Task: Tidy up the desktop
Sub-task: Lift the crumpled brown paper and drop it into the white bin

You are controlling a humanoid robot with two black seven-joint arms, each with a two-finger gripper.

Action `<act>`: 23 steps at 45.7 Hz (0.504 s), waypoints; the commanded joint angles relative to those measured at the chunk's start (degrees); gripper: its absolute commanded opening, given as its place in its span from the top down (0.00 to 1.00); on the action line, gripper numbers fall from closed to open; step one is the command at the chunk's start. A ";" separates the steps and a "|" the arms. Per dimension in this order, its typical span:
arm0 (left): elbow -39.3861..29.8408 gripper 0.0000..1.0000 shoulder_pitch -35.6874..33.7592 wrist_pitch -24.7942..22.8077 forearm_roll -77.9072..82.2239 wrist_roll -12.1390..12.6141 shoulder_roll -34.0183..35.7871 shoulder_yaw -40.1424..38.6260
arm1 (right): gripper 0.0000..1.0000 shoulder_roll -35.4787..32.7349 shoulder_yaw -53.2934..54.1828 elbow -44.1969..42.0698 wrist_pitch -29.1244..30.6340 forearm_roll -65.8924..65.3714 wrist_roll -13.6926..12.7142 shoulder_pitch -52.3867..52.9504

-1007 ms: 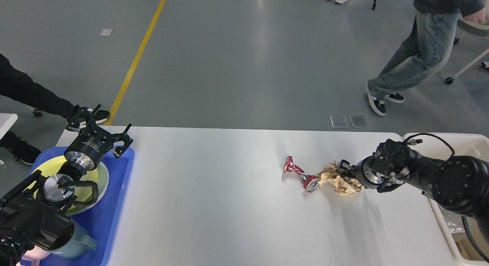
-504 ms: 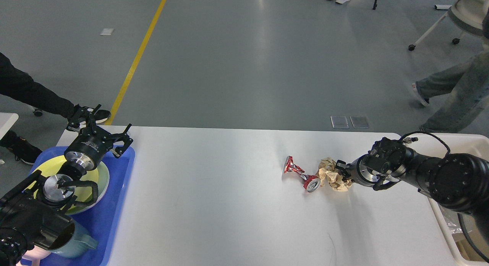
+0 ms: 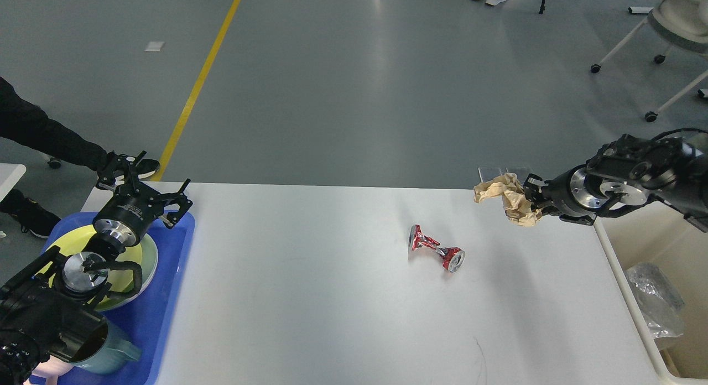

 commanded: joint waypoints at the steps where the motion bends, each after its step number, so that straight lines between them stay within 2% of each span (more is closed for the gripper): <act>1: 0.00 0.04 0.00 0.00 0.00 0.00 -0.01 0.02 | 1.00 -3.98 -0.02 3.30 7.20 0.04 0.10 8.04; 6: 0.00 0.04 0.00 0.00 0.00 0.00 -0.01 0.02 | 1.00 -6.36 -0.02 3.30 15.38 0.04 0.18 15.08; 11: 0.00 0.04 0.00 0.00 0.00 0.00 -0.01 0.02 | 1.00 -8.38 -0.02 3.30 20.57 0.04 0.18 21.76; 17: 0.00 0.04 0.00 0.00 0.00 0.00 -0.01 0.02 | 1.00 -8.91 -0.02 3.13 21.64 -0.05 0.10 24.76; 23: 0.00 0.04 0.00 0.00 0.00 0.00 -0.01 0.02 | 1.00 -9.79 -0.64 1.64 18.31 -0.22 0.10 22.13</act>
